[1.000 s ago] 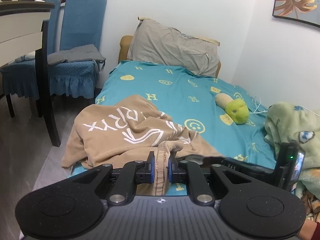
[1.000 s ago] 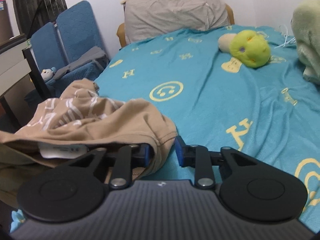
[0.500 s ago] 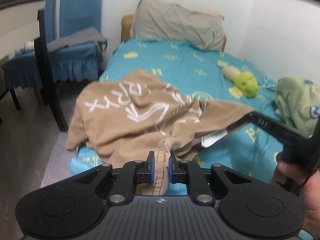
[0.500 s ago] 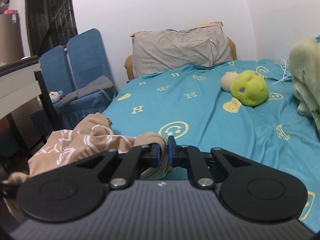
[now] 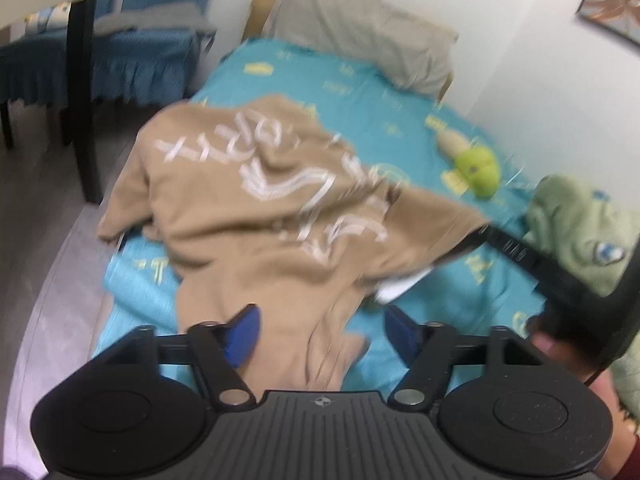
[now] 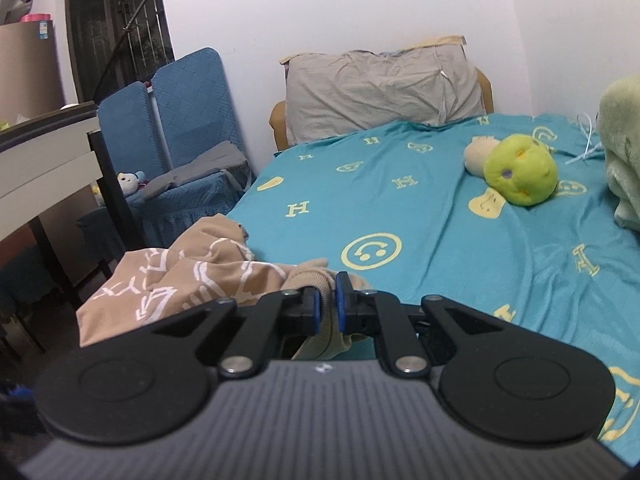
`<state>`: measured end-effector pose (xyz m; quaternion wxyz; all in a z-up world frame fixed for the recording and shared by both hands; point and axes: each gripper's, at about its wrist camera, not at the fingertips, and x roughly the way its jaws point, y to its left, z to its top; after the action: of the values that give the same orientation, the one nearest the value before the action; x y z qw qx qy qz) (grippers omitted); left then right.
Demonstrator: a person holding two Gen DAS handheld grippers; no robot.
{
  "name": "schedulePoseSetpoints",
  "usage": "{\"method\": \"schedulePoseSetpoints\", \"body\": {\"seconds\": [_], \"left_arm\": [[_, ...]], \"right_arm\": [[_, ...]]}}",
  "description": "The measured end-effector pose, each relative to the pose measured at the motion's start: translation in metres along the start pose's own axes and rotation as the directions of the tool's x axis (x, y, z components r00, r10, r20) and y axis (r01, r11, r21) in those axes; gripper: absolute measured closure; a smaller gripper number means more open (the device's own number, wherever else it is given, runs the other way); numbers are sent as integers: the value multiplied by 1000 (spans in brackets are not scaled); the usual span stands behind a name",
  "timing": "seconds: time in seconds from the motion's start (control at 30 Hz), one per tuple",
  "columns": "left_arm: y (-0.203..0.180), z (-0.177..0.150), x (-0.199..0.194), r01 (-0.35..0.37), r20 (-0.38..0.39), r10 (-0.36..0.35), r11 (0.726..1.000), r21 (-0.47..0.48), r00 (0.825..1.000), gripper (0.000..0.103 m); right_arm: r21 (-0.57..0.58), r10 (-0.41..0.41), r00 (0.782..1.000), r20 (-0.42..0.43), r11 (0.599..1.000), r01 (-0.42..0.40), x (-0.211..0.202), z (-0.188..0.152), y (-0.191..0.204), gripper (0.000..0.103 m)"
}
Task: Fold clothes
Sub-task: 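Grasp the T-shirt with the right tool while the left tool holds it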
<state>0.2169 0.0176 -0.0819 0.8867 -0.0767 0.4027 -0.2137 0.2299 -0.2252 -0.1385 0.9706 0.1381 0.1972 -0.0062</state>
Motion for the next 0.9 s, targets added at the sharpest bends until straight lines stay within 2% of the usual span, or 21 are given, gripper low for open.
{"method": "schedulePoseSetpoints", "body": {"seconds": [0.07, 0.2, 0.37, 0.4, 0.47, 0.6, 0.7, 0.73, 0.77, 0.8, 0.83, 0.87, 0.9], "left_arm": [[-8, -1, 1, -17, 44, 15, 999, 46, 999, 20], [-26, -7, 26, -76, 36, 71, 986, 151, 997, 20], [-43, -20, 60, -231, 76, 220, 949, 213, 973, 23], [-44, -23, 63, -268, 88, 255, 939, 214, 963, 27], [-46, -28, 67, -338, 112, 321, 917, 211, 941, 30], [-46, -34, 50, -448, 126, 431, 877, 176, 894, 27], [-37, -31, 31, -511, 141, 495, 850, 127, 857, 24], [-33, -29, 23, -540, 168, 520, 835, 102, 837, 23], [-30, -25, 16, -573, 209, 550, 816, 70, 809, 19], [-27, -22, 8, -590, 235, 566, 806, 41, 790, 17], [-25, -18, 1, -606, 260, 583, 795, 12, 770, 17], [-22, -14, -6, -621, 284, 599, 784, -17, 749, 16], [-20, -11, -13, -626, 306, 607, 779, -47, 733, 14]], "right_arm": [[18, 8, 1000, -7, 1000, -8, 0, 0, -1, 92], [52, 24, 1000, -4, 998, -24, -2, 1, -3, 92], [114, 42, 999, 25, 993, -44, -10, 8, -8, 92], [123, 41, 999, 34, 991, -45, -12, 10, -9, 92], [135, 30, 998, 57, 990, -38, -15, 12, -11, 92], [145, -56, 995, 85, 988, 44, -18, 15, -17, 92], [119, -135, 989, 67, 985, 126, -14, 11, -19, 91], [106, -155, 987, 51, 983, 149, -11, 9, -19, 91], [91, -173, 984, 31, 981, 170, -7, 6, -20, 89], [76, -191, 982, 9, 979, 189, -3, 3, -20, 73], [61, -208, 978, -13, 976, 209, 1, 0, -20, 63], [46, -226, 974, -30, 973, 227, 5, -3, -21, 42], [40, -236, 971, -41, 971, 237, 6, -5, -22, 30]]}}
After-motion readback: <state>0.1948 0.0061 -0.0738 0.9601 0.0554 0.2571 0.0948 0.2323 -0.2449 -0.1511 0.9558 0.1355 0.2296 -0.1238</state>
